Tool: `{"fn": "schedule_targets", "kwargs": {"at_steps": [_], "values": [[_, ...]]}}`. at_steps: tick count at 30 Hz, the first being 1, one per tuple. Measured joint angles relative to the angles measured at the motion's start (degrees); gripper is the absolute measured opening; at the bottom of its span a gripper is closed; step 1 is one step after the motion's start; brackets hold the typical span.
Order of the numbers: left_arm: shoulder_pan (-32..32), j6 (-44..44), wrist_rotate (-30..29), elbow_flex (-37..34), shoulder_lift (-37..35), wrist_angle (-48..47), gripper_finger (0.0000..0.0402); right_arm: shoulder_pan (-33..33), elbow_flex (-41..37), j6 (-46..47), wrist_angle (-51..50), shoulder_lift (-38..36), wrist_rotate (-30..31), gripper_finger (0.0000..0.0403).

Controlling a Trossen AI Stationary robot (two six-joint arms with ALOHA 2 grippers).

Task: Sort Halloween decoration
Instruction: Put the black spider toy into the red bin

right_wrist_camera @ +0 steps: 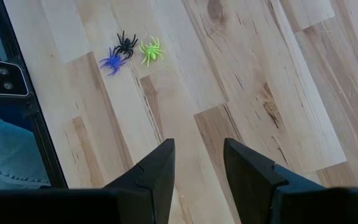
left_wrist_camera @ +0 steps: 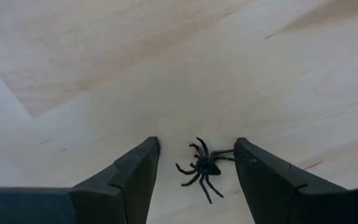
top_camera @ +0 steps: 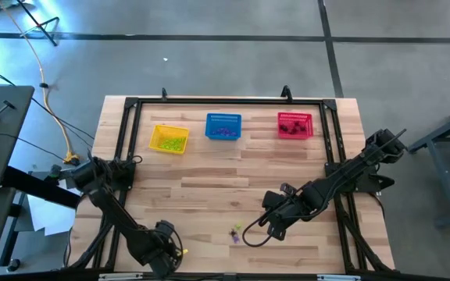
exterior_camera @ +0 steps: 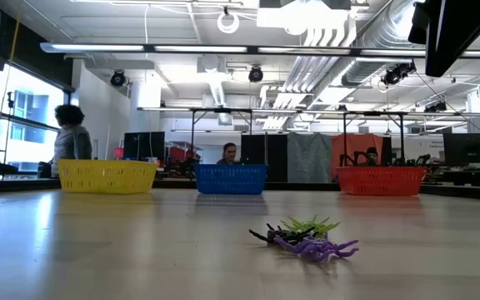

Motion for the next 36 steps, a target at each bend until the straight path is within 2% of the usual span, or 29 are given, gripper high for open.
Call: {"fn": "schedule_targets", "kwargs": {"at_steps": [8, 11, 14, 20, 22, 36], "values": [[0.2, -0.1, 0.5, 0.1, 1.5, -1.0, 0.0199, 0.0, 0.0, 0.0, 0.0, 0.0, 0.0, 0.0133], [0.3, 0.0, 0.9, 0.1, 1.3, -1.3, 0.0186, 0.0, 0.0, 0.0, 0.0, 0.0, 0.0, 0.0133], [0.3, 0.0, 1.9, 0.0, 1.3, -1.6, 0.0149, 0.0, 0.0, 0.0, 0.0, 0.0, 0.0, 0.0133], [0.3, 1.4, 2.4, 0.2, 1.3, -1.4, 0.0031, 0.0, 0.0, 0.0, 0.0, 0.0, 0.0, 0.0133], [0.3, 2.2, 2.6, 0.6, 1.4, -1.8, 0.0009, 0.0, 0.0, 0.0, 0.0, 0.0, 0.0, 0.0133], [0.2, 2.5, 1.2, 0.9, 0.9, -2.0, 0.0001, 0.0, 0.0, 0.0, 0.0, 0.0, 0.0, 0.0133]]}}
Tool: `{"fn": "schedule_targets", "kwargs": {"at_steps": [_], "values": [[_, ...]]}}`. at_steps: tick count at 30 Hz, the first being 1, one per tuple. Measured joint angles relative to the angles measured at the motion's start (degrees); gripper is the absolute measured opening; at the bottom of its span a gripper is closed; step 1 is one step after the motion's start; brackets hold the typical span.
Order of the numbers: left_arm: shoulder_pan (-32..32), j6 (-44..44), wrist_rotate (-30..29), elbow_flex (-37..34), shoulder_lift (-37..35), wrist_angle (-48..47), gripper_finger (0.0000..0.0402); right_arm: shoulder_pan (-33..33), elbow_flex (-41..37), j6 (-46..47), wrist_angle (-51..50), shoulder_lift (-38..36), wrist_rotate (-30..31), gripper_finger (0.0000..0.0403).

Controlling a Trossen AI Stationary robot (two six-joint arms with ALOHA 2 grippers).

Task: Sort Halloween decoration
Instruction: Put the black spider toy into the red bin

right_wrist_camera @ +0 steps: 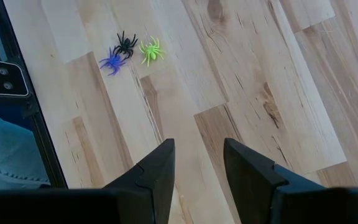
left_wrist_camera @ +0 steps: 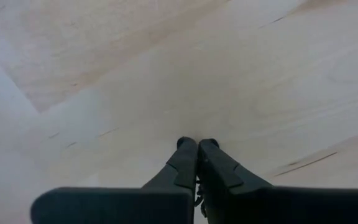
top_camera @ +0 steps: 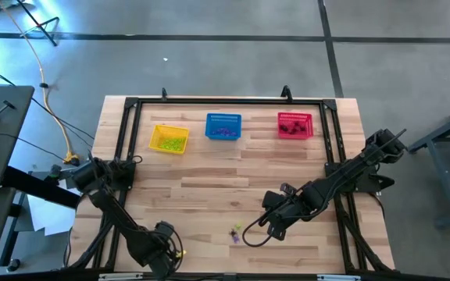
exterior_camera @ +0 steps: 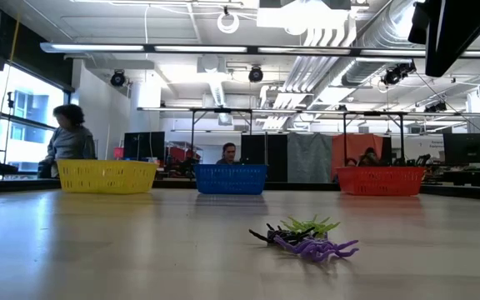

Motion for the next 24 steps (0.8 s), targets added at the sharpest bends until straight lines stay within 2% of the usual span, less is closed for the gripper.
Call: {"fn": "schedule_targets", "kwargs": {"at_steps": [4, 12, 17, 22, 24], "values": [[0.2, 0.5, -5.0, -0.3, -2.4, 0.4, 0.0, 0.0, 0.0, 0.0, 0.0, 0.0, 0.0, 0.0133], [3.4, 7.5, -24.2, -0.2, -8.9, 0.3, 0.0, 0.0, 0.0, 0.0, 0.0, 0.0, 0.0, 0.0133], [7.0, 18.6, -40.8, -0.2, -12.4, 3.1, 0.0, 0.0, 0.0, 0.0, 0.0, 0.0, 0.0, 0.0133], [10.0, 33.5, -52.9, -0.1, -14.9, 10.6, 0.0, 0.0, 0.0, -0.6, 0.0, 0.0, 0.0, 0.0133], [11.1, 39.2, -56.6, 0.0, -15.6, 14.0, 0.0, 0.0, 0.0, -6.4, -0.5, 0.0, 0.6, 0.0133]]}}
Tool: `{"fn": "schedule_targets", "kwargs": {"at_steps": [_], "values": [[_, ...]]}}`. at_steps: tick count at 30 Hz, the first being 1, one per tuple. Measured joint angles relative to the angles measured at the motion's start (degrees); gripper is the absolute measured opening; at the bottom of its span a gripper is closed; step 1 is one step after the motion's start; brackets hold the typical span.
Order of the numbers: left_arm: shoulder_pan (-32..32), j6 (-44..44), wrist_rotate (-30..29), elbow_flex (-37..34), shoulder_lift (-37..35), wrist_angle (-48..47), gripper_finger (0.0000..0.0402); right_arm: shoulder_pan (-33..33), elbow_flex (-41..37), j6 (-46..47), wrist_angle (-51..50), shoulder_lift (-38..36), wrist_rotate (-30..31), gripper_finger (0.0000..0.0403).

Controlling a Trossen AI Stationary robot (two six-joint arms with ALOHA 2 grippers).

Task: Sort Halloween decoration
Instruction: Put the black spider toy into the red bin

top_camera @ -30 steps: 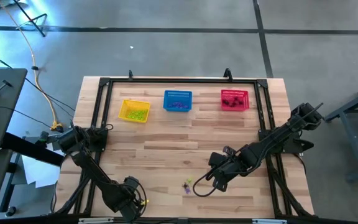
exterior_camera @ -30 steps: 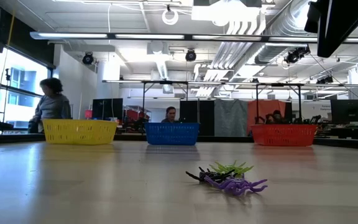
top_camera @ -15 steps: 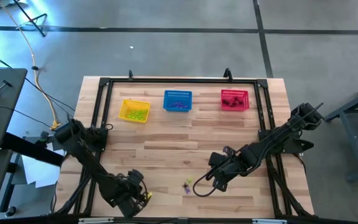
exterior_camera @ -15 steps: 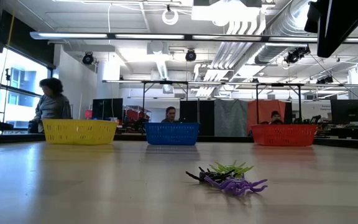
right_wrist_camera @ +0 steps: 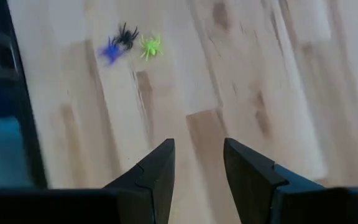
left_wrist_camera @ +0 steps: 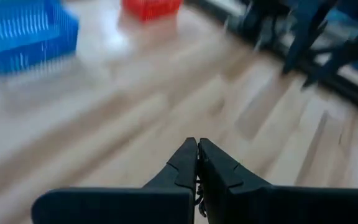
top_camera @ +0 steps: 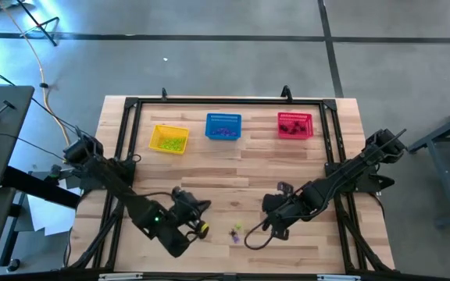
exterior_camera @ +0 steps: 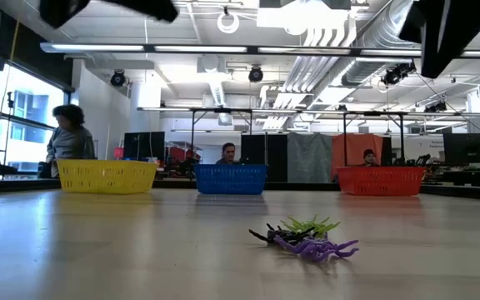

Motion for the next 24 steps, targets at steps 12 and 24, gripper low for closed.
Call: {"fn": "schedule_targets", "kwargs": {"at_steps": [12, 24], "values": [[2.8, 16.8, -6.8, 0.0, -1.0, 8.8, 0.0, 0.0, 0.0, -22.9, 7.4, 0.0, 0.8, 0.0133], [3.0, 17.2, -12.7, 0.1, -1.0, 8.9, 0.0, -1.9, 0.0, 0.0, 23.1, 0.1, 9.8, 0.0133]]}}
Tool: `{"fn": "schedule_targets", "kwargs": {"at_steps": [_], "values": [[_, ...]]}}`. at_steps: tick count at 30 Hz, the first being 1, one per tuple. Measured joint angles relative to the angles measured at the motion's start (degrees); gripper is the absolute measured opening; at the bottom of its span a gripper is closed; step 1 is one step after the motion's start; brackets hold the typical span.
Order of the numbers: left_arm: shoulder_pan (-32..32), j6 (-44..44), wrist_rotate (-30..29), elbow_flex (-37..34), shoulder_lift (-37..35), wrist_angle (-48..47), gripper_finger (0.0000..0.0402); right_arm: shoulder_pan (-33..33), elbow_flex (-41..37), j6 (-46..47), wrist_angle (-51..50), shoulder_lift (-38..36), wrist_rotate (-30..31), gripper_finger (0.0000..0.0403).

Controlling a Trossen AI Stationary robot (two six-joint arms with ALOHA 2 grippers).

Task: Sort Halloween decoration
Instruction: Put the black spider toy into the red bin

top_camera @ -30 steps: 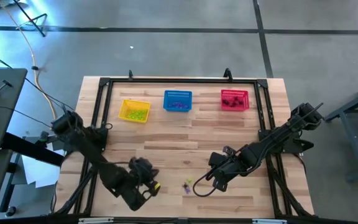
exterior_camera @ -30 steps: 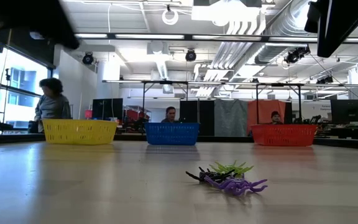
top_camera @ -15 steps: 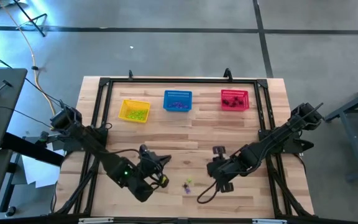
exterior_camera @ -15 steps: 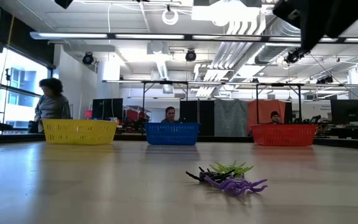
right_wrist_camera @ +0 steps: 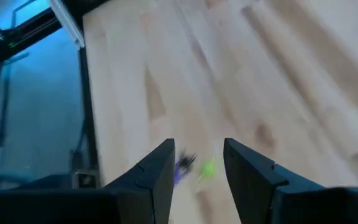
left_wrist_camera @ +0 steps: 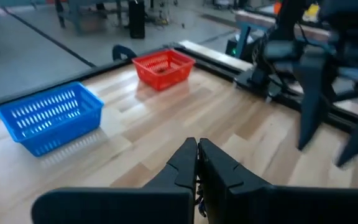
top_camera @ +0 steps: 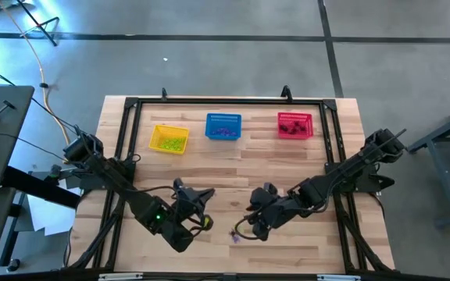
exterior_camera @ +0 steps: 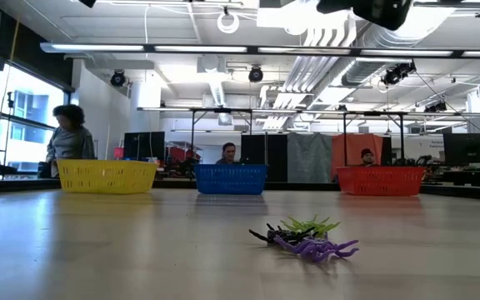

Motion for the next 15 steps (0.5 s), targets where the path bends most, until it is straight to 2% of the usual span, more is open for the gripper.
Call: {"fn": "schedule_targets", "kwargs": {"at_steps": [4, 8, 15], "values": [[0.0, 1.7, -1.8, 0.0, 0.0, 1.9, 0.0, -1.1, 0.0, 1.0, -0.2, 0.0, -5.8, 0.0133], [-0.2, 6.1, -1.9, 0.1, 0.0, 6.3, 0.0, -1.7, 0.0, -2.6, 3.0, 0.0, -5.0, 0.0133], [-1.5, 15.1, -4.4, 0.1, -0.1, 14.7, 0.0, -0.9, 0.0, -17.5, 11.2, 0.0, 14.0, 0.0133]]}}
